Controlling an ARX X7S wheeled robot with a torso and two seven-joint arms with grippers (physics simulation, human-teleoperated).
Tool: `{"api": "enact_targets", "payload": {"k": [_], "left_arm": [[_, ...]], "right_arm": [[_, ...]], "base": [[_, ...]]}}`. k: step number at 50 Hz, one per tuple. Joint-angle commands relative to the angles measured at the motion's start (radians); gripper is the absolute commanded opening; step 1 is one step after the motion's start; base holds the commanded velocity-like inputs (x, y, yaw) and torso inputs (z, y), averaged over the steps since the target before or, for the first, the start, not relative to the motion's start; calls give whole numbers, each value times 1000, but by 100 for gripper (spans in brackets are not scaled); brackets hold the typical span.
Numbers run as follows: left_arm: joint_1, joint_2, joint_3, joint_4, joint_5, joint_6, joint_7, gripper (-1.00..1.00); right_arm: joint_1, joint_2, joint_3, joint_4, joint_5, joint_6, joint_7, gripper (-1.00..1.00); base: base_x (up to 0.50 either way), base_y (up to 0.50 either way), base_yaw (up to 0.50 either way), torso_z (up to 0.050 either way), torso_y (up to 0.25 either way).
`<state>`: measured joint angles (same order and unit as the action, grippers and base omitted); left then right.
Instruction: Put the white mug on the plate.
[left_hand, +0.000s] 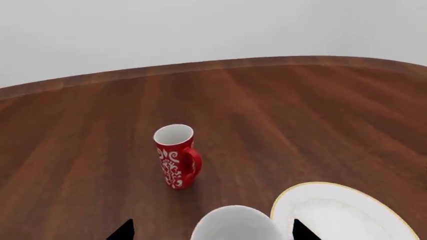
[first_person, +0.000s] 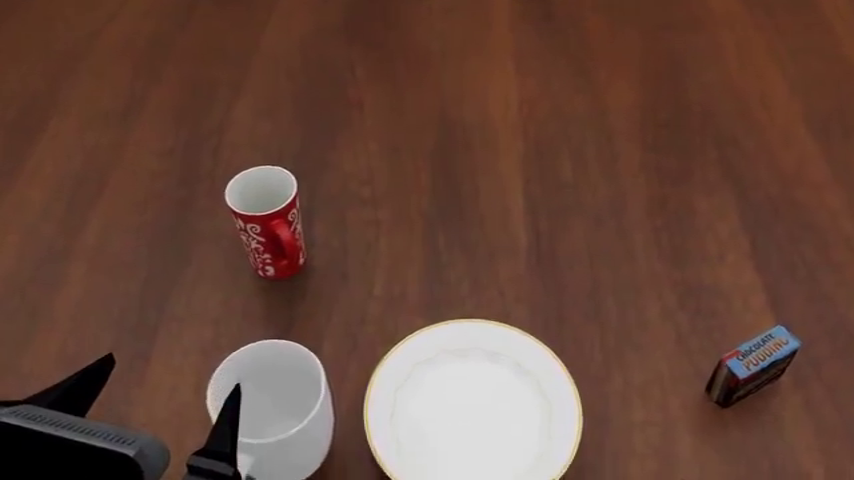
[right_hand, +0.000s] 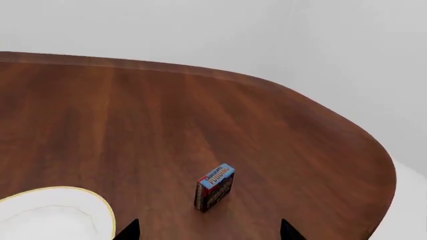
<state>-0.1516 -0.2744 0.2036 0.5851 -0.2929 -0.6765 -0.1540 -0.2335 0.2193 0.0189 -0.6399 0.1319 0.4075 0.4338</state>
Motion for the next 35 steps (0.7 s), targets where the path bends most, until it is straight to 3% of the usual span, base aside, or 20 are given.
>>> {"api": "enact_targets", "payload": {"k": [1, 21, 35], "left_arm": [[7, -7, 6, 2, -2, 8, -3, 100], [6, -13, 11, 10, -8, -2, -19, 100], [-14, -10, 12, 3, -30, -96, -45, 100]], "right_arm": [[-3, 8, -5, 1, 6, -5, 7, 100], [-1, 19, -11, 10, 19, -16, 13, 100], [10, 24, -17, 16, 26, -11, 18, 100]], "base": [[0, 0, 0, 0, -98], [-1, 0, 0, 0, -97], [0, 0, 0, 0, -2]]}}
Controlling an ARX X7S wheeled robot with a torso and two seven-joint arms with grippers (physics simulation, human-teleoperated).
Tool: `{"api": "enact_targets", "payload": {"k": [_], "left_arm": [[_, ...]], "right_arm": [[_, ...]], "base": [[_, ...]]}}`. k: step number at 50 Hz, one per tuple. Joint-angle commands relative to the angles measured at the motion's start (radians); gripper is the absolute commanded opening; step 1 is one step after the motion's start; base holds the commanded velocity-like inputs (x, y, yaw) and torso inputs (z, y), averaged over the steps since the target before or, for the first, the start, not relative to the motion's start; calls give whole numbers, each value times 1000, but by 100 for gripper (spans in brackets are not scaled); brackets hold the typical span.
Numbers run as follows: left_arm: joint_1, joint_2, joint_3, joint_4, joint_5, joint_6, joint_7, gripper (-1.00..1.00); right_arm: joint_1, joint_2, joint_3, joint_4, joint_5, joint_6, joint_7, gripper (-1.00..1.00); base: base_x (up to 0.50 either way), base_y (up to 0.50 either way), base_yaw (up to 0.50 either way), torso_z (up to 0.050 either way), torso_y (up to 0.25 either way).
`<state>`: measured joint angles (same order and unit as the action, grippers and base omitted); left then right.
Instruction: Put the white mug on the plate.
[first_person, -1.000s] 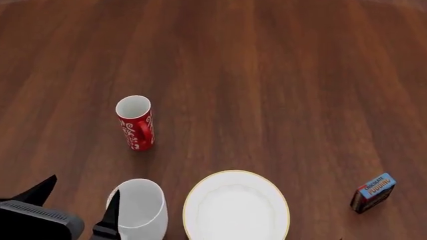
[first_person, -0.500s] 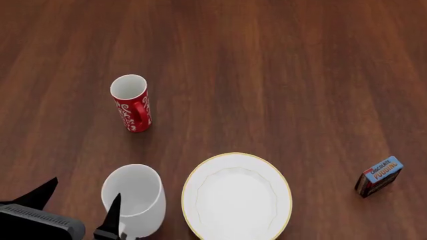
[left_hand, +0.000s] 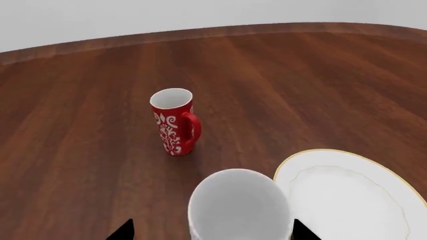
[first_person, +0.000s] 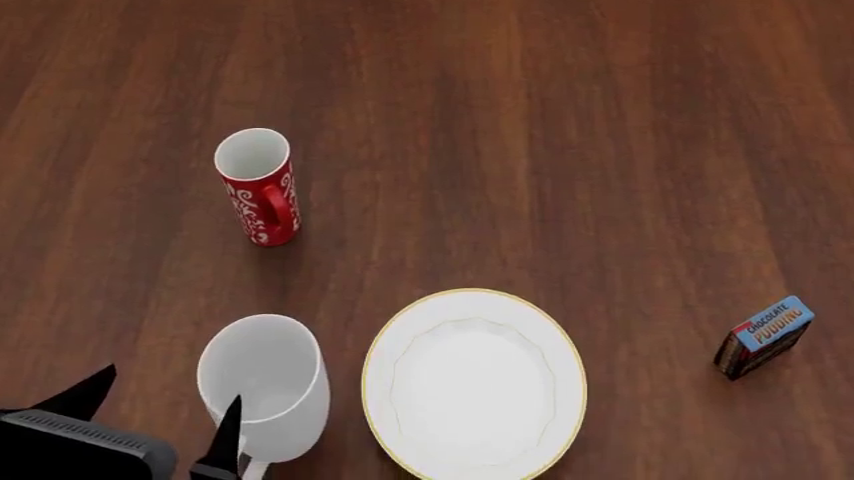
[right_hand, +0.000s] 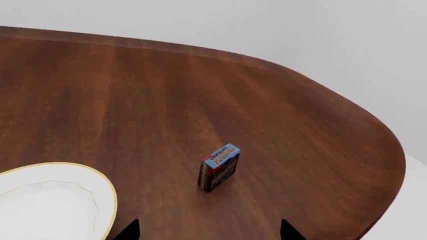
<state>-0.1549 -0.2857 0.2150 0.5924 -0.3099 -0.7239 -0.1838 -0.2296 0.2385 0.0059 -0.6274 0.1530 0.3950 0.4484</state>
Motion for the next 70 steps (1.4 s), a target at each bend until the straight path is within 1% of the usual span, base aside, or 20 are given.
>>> {"api": "enact_targets", "payload": {"k": [1, 5, 12, 19, 31, 56, 70], "left_arm": [[-11, 2, -1, -6, -20, -56, -13, 100], [-16, 7, -11, 1, -45, -108, -20, 100], [-7, -7, 8, 22, -52, -134, -18, 100], [-1, -3, -1, 45, -90, -184, -15, 100], [2, -5, 14, 24, -98, -192, -12, 100], [-63, 31, 7, -137, -122, -187, 2, 100], [-74, 35, 5, -179, -128, -180, 1, 100]], "right_arm": [[6, 5, -4, 3, 6, 1, 4, 100], [4, 5, -4, 8, 8, -4, 6, 100], [-2, 6, -4, 13, 11, -14, 8, 100], [-8, 7, -3, 19, 15, -24, 11, 100], [-12, 10, -5, 32, 20, -42, 13, 100], [-18, 16, -9, 45, 30, -56, 22, 100], [-17, 23, -12, 46, 36, -59, 24, 100]], "base": [[0, 0, 0, 0, 0], [0, 0, 0, 0, 0], [0, 0, 0, 0, 0], [0, 0, 0, 0, 0], [0, 0, 0, 0, 0], [0, 0, 0, 0, 0], [0, 0, 0, 0, 0]]}}
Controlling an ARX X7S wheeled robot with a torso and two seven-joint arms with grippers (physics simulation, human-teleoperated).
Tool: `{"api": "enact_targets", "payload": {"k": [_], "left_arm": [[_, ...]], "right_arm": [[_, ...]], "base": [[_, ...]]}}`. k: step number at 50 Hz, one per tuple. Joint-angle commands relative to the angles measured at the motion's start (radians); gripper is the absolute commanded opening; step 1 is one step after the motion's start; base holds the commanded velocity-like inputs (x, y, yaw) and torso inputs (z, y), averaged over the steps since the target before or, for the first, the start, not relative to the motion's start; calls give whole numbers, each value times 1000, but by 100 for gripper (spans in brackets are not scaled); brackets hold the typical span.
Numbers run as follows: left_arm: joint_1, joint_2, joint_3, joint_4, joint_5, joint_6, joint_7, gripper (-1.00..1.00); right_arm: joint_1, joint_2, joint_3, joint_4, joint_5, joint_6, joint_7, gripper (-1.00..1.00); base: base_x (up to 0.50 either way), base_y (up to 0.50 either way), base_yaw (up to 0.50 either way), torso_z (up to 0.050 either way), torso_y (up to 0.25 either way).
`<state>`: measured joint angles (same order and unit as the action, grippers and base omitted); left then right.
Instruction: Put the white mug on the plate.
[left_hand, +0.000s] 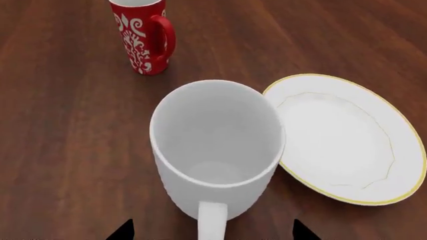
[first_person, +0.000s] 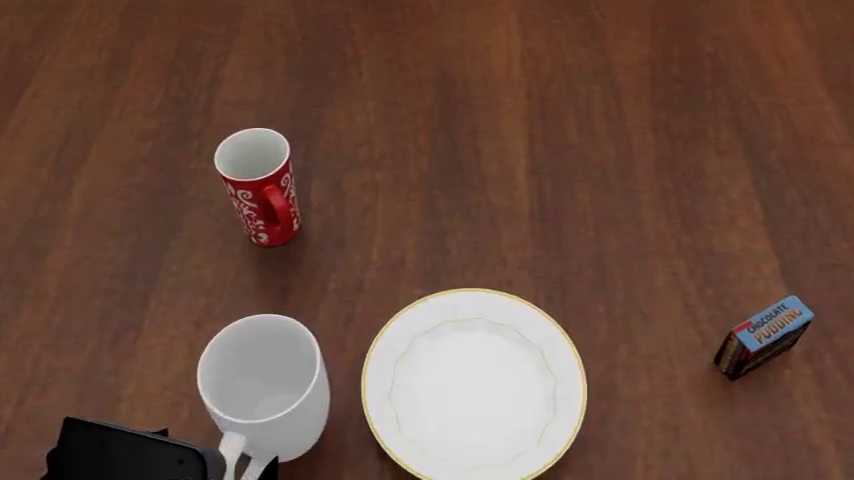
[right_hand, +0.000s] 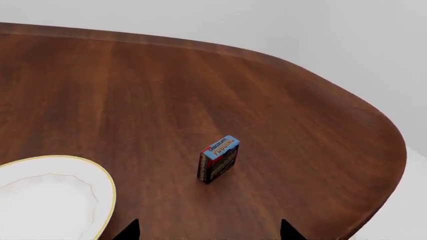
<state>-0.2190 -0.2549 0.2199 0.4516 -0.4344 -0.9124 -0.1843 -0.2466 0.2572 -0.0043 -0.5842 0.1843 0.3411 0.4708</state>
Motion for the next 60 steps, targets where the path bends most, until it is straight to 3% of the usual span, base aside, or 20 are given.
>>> {"api": "enact_targets", "payload": {"k": [1, 60], "left_arm": [[-12, 5, -2, -39, -7, 5, 1, 100], [-41, -2, 31, -199, 3, 98, 15, 100]], "right_arm": [[1, 5, -3, 2, 5, -4, 2, 100], [-8, 20, -13, 31, 24, -36, 18, 100]], "base": [[0, 0, 0, 0, 0], [0, 0, 0, 0, 0]]}}
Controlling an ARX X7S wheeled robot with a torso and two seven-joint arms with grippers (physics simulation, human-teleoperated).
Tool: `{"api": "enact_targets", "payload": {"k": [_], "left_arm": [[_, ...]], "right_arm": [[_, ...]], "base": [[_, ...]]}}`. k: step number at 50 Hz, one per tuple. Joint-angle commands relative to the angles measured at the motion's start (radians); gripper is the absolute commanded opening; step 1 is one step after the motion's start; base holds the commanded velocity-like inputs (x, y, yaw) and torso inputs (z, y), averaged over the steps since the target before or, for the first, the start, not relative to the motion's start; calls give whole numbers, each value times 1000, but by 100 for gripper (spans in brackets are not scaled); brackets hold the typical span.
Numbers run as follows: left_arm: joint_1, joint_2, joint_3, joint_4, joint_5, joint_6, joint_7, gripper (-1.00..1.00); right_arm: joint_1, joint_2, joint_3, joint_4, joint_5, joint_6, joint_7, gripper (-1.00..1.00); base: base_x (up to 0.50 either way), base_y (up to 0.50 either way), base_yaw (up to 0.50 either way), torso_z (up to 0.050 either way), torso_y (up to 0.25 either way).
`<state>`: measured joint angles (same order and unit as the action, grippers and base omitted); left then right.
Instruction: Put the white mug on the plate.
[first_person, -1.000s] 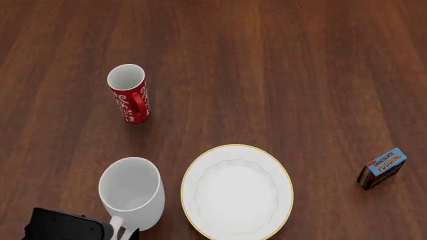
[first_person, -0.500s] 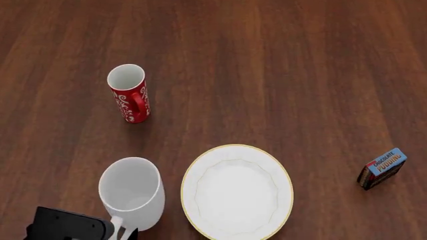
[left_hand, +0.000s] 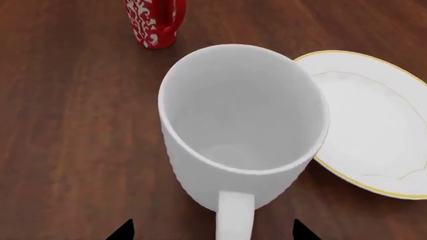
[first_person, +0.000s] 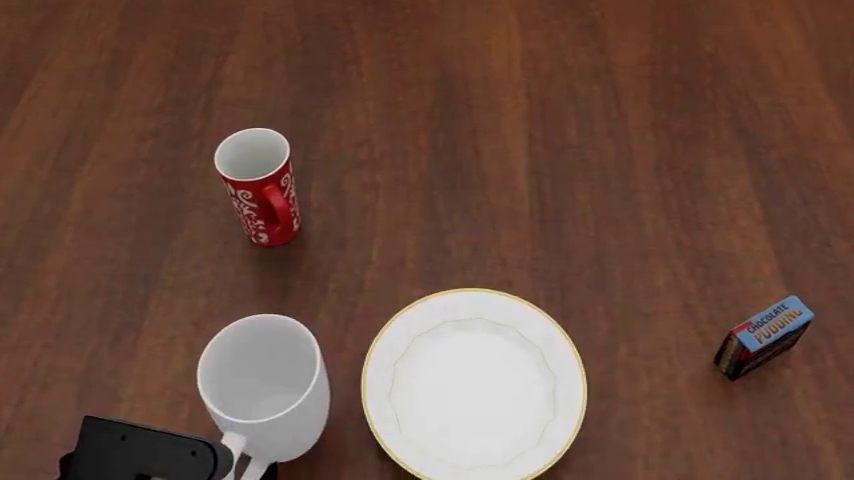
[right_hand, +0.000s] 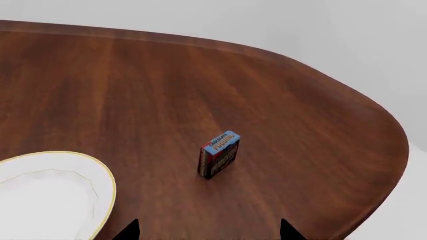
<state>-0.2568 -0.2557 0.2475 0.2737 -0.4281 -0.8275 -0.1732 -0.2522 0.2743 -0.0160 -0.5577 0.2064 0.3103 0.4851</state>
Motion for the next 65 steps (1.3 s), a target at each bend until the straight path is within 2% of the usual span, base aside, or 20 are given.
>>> {"api": "enact_targets", "payload": {"k": [1, 23, 24, 35, 46, 65], "left_arm": [[-3, -2, 4, -20, -4, 13, 5, 100], [-16, -10, 30, -48, 6, 33, 4, 100], [-17, -10, 30, -48, 7, 32, 3, -100], [-2, -30, 63, -4, 33, 55, -5, -100], [-22, -26, 44, 54, 0, -19, -34, -100], [-118, -27, 80, 111, -28, -115, -29, -100]], "right_arm": [[-3, 4, -2, 3, 2, -4, 4, 100], [-8, 11, -7, 2, 8, -15, 9, 100], [-8, 12, -7, 3, 8, -16, 9, 100], [-8, 16, -9, 3, 11, -19, 11, 100], [-5, 17, -13, 12, 14, -24, 13, 100], [-7, 22, -15, 24, 22, -36, 14, 100]], "base": [[0, 0, 0, 0, 0], [0, 0, 0, 0, 0], [0, 0, 0, 0, 0], [0, 0, 0, 0, 0], [0, 0, 0, 0, 0], [0, 0, 0, 0, 0]]}}
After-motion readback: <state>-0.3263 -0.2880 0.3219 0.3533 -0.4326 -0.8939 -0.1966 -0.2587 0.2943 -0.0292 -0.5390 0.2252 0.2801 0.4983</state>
